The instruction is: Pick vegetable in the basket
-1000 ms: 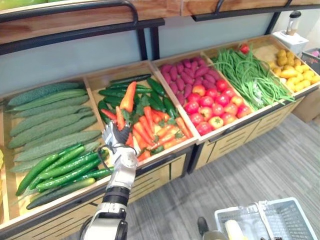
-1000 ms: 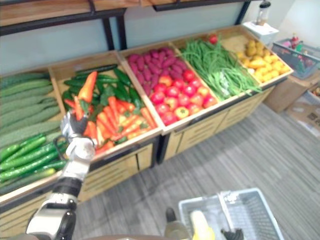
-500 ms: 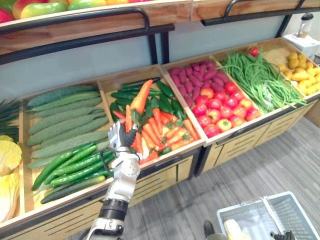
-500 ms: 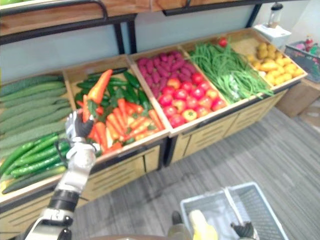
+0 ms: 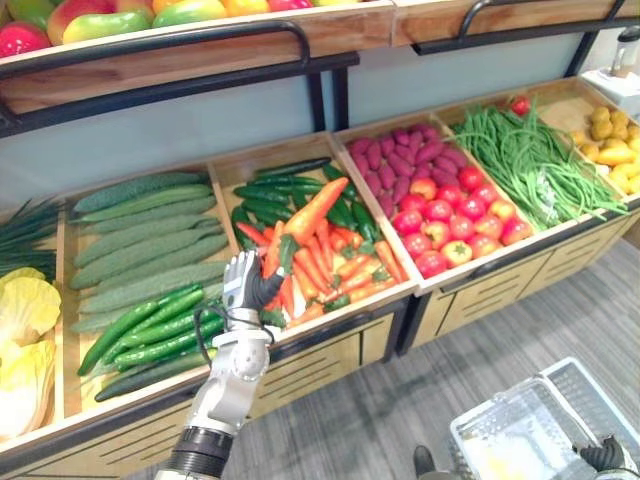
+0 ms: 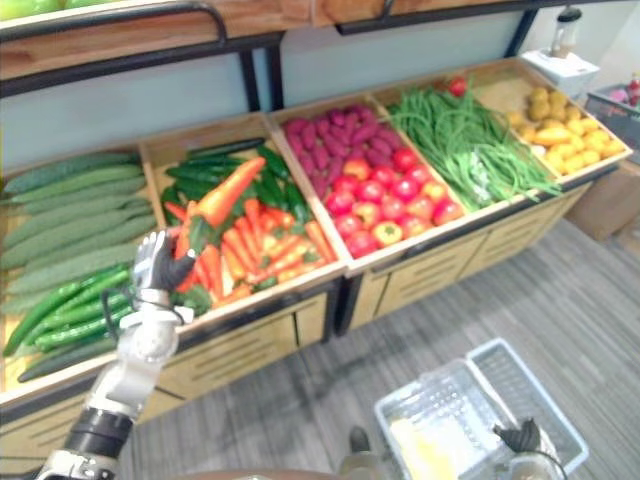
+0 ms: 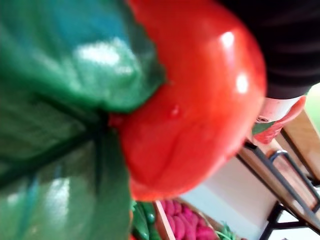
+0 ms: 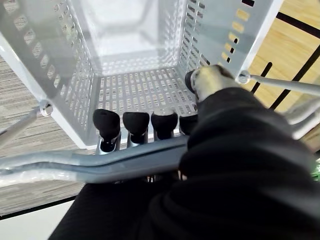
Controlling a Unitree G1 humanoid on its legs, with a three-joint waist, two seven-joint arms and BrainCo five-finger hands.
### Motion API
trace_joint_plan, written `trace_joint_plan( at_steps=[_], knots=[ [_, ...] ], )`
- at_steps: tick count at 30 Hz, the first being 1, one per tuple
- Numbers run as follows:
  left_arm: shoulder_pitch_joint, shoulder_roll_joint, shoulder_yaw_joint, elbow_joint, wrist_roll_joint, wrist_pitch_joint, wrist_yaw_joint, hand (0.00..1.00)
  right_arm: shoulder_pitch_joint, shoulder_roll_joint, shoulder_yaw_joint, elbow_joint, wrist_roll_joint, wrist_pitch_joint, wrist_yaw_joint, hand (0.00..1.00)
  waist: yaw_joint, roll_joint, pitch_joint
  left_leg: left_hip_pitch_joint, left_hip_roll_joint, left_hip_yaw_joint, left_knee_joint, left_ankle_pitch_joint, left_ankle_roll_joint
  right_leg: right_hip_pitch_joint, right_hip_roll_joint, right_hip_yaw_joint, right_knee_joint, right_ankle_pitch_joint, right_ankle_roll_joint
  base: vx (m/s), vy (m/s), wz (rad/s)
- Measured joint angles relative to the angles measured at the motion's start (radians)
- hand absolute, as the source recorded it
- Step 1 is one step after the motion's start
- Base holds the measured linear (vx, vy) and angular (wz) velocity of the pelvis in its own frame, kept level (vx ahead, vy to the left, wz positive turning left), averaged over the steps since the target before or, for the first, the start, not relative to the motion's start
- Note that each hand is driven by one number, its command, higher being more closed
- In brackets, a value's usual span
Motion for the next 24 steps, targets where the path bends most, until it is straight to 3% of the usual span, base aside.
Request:
trace_joint_plan(
  at_steps=[6,11,14,19,24],
  knots=[
    [0.04,0.032,-0.077,-0.069,-0.018,-0.058,-0.041,1.0,-0.049,-0.076,0.048,-0.003,-0.002,0.003,0.002,1.0,0.001,0.005,-0.005,0.029,-0.004,0.058,0.002,-0.01,0.0,-0.013,0.006,0.06,0.008,0.004,0.005,-0.01,-0.003,-0.27],
    [0.061,0.033,-0.165,-0.104,-0.068,-0.089,-0.079,1.0,-0.12,-0.108,0.135,-0.057,-0.04,0.007,0.004,1.0,0.002,0.002,-0.003,0.094,-0.014,0.194,0.013,-0.04,-0.007,-0.036,0.031,0.2,0.018,0.017,0.023,0.0,0.009,-0.81],
    [0.059,0.032,-0.239,-0.118,-0.096,-0.105,-0.099,1.0,-0.161,-0.113,0.218,-0.105,-0.073,0.018,0.015,1.0,0.005,-0.006,0.003,0.129,-0.001,0.298,0.081,-0.1,-0.017,-0.036,0.054,0.299,0.02,0.026,0.035,0.0,0.02,-0.99],
    [0.042,0.021,-0.358,-0.201,-0.135,-0.152,-0.133,1.0,-0.206,-0.126,0.368,-0.28,-0.083,0.037,0.045,1.0,0.032,-0.001,0.008,0.117,0.094,0.456,0.321,-0.254,-0.04,-0.071,0.119,0.444,0.024,0.04,0.043,-0.04,0.005,-0.91],
    [0.019,0.021,-0.374,-0.235,-0.139,-0.162,-0.155,1.0,-0.296,-0.127,0.466,-0.446,-0.081,0.038,0.055,1.0,0.042,0.005,0.049,0.112,0.186,0.563,0.495,-0.343,-0.048,-0.113,0.193,0.532,0.05,0.07,0.049,0.0,0.026,-0.72]
  ],
)
